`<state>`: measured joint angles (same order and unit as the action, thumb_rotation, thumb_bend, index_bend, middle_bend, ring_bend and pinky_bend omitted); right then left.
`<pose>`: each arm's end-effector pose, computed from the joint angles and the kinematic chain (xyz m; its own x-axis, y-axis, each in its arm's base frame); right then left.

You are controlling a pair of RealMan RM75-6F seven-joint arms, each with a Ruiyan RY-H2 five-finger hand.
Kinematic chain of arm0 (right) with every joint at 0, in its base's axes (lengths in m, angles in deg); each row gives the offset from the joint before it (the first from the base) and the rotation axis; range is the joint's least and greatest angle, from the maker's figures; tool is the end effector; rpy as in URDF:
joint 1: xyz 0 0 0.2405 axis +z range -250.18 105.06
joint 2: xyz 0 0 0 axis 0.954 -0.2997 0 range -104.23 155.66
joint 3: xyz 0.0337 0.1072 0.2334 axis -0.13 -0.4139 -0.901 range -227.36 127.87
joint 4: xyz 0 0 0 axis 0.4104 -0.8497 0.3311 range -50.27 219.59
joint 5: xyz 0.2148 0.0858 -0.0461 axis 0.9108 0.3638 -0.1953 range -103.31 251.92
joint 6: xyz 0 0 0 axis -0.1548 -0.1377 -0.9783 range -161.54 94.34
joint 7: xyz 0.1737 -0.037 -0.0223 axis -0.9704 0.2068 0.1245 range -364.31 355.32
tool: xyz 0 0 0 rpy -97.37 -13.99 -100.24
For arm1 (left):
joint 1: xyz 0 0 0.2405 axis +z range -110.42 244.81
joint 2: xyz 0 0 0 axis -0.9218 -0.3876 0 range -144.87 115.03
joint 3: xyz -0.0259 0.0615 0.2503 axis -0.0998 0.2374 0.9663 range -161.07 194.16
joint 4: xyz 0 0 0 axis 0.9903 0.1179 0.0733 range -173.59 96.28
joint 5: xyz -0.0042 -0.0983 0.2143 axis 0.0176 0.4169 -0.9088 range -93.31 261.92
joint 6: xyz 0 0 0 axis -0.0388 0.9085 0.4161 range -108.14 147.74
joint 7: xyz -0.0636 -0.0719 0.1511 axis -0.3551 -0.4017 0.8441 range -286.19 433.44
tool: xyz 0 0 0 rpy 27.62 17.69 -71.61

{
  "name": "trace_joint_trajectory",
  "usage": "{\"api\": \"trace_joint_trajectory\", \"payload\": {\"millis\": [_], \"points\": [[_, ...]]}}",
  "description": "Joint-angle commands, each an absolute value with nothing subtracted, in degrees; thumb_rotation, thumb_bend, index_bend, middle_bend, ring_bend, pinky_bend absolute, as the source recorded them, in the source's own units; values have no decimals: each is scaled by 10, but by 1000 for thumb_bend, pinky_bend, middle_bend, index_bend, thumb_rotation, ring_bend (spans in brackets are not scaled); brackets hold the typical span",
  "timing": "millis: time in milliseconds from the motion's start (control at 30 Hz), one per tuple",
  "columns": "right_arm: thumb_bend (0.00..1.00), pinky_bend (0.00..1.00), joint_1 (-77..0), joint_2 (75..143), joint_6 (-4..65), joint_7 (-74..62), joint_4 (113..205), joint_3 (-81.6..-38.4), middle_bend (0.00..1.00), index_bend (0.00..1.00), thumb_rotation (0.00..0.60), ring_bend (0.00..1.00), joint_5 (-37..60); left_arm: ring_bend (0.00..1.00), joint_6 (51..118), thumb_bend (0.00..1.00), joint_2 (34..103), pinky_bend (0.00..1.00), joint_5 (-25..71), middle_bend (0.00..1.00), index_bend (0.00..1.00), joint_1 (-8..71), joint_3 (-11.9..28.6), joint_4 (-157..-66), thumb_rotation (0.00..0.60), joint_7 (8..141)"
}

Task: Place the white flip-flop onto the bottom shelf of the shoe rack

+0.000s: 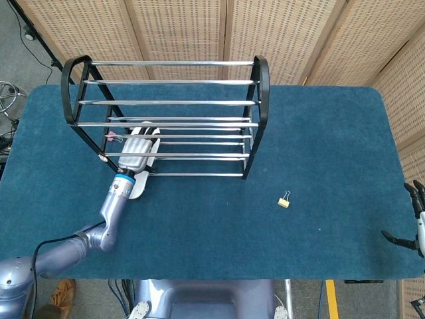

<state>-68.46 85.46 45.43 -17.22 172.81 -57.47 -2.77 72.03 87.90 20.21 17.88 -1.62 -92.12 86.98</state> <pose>-0.3720 -0.2330 0.1852 0.2957 0.0205 0.9551 -0.9432 0.1647 0.2885 -0.1510 0.4762 -0.0581 0.4517 0.0925 0.8873 0.8739 -0.2459 -0.4193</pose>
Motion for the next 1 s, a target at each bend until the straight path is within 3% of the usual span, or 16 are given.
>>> {"api": "trace_joint_trajectory", "payload": {"millis": [33,567,1000], "points": [[0,0,-685,854,455,-173,1728,-575,0,0,600,0,-28,70,732,41,860,349,205,119,257,189,-8,-963,600,892],[0,0,-686,853,459,-173,1732,-573,0,0,600,0,-34,77,731,41,807,349,181,119,257,206,23,-1096,600,884],[0,0,-687,851,464,-174,1735,-572,0,0,600,0,-38,145,717,41,737,349,107,120,257,217,69,-1224,600,829]]}}
